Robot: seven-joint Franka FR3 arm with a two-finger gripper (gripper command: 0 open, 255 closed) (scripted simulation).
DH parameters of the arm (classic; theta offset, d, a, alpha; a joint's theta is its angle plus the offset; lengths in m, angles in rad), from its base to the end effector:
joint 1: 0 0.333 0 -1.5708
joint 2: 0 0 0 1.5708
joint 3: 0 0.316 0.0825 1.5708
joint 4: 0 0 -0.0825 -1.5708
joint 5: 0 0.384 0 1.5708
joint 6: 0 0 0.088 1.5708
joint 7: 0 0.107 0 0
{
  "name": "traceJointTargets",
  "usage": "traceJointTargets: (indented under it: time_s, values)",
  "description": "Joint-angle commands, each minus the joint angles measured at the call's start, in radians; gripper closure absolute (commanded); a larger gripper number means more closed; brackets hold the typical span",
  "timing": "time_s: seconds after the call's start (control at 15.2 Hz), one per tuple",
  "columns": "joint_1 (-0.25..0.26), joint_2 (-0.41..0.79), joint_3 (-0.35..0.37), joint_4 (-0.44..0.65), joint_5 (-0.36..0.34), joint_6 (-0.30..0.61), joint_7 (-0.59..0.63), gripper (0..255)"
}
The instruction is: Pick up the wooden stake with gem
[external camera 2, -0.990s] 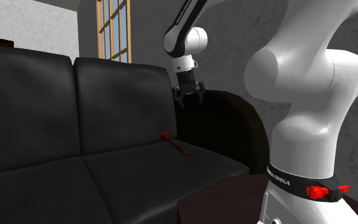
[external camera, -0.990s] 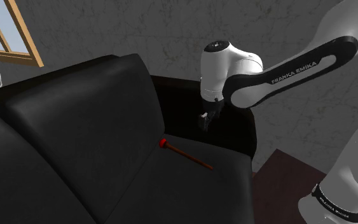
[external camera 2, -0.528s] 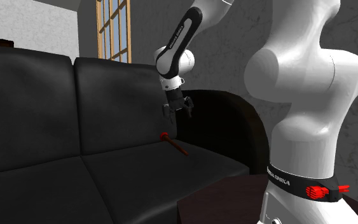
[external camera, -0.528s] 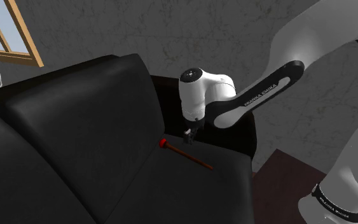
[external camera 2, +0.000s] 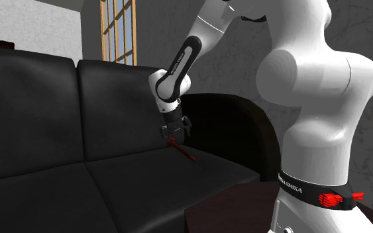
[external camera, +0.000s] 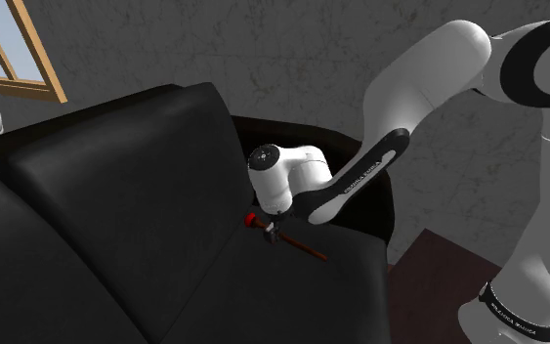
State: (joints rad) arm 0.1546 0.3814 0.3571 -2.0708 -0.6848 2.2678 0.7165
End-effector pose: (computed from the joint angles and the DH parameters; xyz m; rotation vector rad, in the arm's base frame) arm 0.5106 0.2656 0.2454 2.7502 0.3673 0.1421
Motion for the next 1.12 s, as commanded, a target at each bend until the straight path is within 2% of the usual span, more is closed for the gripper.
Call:
traceJointTargets:
  time_s: [0.0, 0.46, 0.53, 1.06]
  values:
    - [0.010, 0.030, -0.008, 0.011, -0.022, 0.010, 0.019, 0]
    - [0.025, 0.090, -0.030, 0.019, -0.068, 0.049, 0.063, 0]
    - [0.026, 0.091, -0.030, 0.019, -0.068, 0.049, 0.064, 255]
    - [0.025, 0.091, -0.030, 0.019, -0.069, 0.049, 0.064, 255]
